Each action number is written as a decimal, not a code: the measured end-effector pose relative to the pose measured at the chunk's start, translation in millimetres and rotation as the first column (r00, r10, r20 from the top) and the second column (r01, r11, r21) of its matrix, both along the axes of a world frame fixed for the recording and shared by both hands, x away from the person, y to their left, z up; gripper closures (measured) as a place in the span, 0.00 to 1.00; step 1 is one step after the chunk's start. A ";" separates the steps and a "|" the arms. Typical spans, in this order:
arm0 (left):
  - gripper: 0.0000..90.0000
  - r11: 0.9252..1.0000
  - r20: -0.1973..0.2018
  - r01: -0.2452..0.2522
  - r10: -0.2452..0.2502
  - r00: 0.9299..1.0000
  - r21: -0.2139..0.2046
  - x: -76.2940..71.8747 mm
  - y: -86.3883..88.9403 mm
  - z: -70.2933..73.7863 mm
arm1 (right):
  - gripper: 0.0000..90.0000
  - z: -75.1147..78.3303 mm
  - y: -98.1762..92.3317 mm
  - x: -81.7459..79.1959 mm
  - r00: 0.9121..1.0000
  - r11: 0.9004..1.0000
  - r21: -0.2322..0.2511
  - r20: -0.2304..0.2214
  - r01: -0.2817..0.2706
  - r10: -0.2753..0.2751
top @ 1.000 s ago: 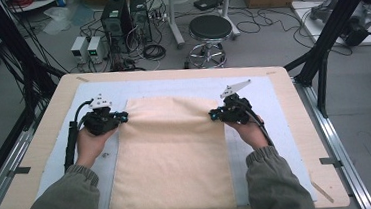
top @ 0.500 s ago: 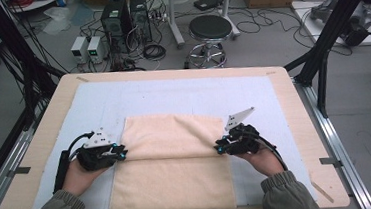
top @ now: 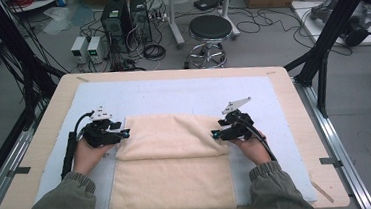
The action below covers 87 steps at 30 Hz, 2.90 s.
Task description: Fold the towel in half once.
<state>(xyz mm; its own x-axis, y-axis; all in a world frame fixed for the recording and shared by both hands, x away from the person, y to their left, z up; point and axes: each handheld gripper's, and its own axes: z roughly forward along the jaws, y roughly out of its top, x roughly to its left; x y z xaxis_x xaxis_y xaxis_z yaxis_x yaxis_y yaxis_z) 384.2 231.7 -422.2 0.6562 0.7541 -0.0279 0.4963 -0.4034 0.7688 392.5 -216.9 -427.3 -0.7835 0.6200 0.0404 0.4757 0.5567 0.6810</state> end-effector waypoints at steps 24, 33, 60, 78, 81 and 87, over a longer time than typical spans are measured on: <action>0.94 0.999 0.038 0.041 -0.040 0.998 -0.026 -2.3 3.7 11.8 | 0.94 14.6 -8.7 -1.4 0.997 0.991 0.114 0.006 -0.074 0.073; 0.94 0.995 0.125 0.100 -0.096 0.988 -0.028 -36.9 12.8 42.4 | 0.94 60.2 -8.6 -32.4 0.986 0.981 0.119 0.089 -0.152 0.142; 0.65 0.985 0.104 0.165 -0.158 0.982 -0.060 -115.9 32.3 24.2 | 0.68 47.6 -12.3 -101.9 0.967 0.969 0.075 0.125 -0.234 0.224; 0.46 0.995 0.001 0.086 -0.086 0.996 0.052 -48.7 11.1 -12.9 | 0.47 -4.5 -6.1 -35.6 0.992 0.992 0.004 0.008 -0.128 0.128; 0.47 0.995 -0.023 0.092 -0.092 0.996 0.032 -46.3 11.2 -15.6 | 0.48 -8.9 -7.1 -34.8 0.993 0.992 0.023 -0.012 -0.121 0.121; 0.58 0.994 -0.066 0.108 -0.109 0.992 -0.017 -44.3 11.4 -17.2 | 0.68 -10.1 -8.0 -36.7 0.988 0.988 0.066 -0.049 -0.141 0.144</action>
